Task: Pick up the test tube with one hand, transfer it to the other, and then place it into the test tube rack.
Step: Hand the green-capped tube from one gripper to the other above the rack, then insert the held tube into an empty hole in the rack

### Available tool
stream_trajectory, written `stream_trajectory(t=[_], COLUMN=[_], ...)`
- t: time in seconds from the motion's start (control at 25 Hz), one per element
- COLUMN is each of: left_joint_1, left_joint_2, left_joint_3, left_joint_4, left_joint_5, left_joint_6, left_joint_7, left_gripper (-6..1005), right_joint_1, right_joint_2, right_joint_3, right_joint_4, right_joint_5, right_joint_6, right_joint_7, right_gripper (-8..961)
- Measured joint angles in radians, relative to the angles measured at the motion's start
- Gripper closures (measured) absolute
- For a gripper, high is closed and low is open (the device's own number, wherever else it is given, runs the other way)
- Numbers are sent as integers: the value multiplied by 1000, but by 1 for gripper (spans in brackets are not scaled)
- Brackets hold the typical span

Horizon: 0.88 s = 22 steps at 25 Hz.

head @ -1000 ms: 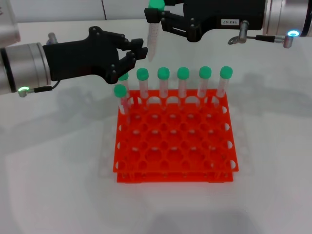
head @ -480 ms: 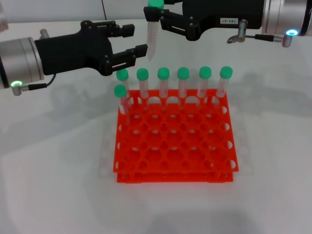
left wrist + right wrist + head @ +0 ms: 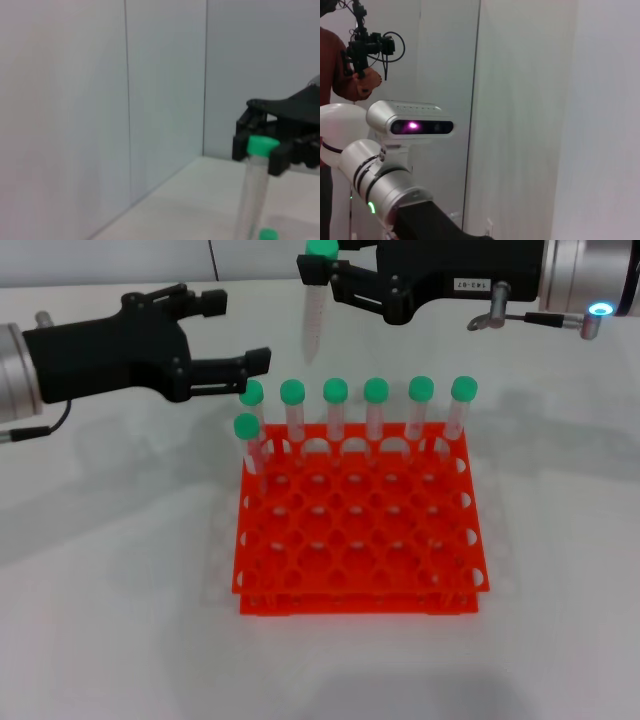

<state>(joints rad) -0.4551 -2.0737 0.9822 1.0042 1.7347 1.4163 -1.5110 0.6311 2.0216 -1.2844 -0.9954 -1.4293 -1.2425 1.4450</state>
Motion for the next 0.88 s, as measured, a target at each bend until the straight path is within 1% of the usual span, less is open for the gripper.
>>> stream_trajectory(t=[0.08, 0.32, 0.52, 0.64, 0.72, 0.88], left_joint_1=[18, 91, 148, 159, 159, 148], left_joint_2=[0, 7, 26, 34, 34, 35], left_joint_3=[-1, -7, -12, -32, -64, -115], left_joint_4=[48, 187, 302, 344, 367, 382], left_joint_5=[24, 65, 107, 151, 185, 250], left_joint_6=[32, 122, 200, 255, 306, 369], left_joint_7=[-36, -116, -197, -241, -267, -305], left_gripper=[132, 106, 106, 106, 106, 106], right_joint_1=[-4, -9, -18, -27, -31, -36], right_joint_2=[0, 0, 0, 0, 1, 1], right_joint_3=[-2, -21, -31, -47, -54, -76], right_joint_4=[0, 0, -1, -1, -2, -2], right_joint_5=[8, 19, 33, 42, 47, 57], right_joint_6=[-2, 0, 0, 0, 0, 1], right_joint_7=[0, 0, 0, 0, 0, 2], right_gripper=[690, 690, 690, 690, 690, 690])
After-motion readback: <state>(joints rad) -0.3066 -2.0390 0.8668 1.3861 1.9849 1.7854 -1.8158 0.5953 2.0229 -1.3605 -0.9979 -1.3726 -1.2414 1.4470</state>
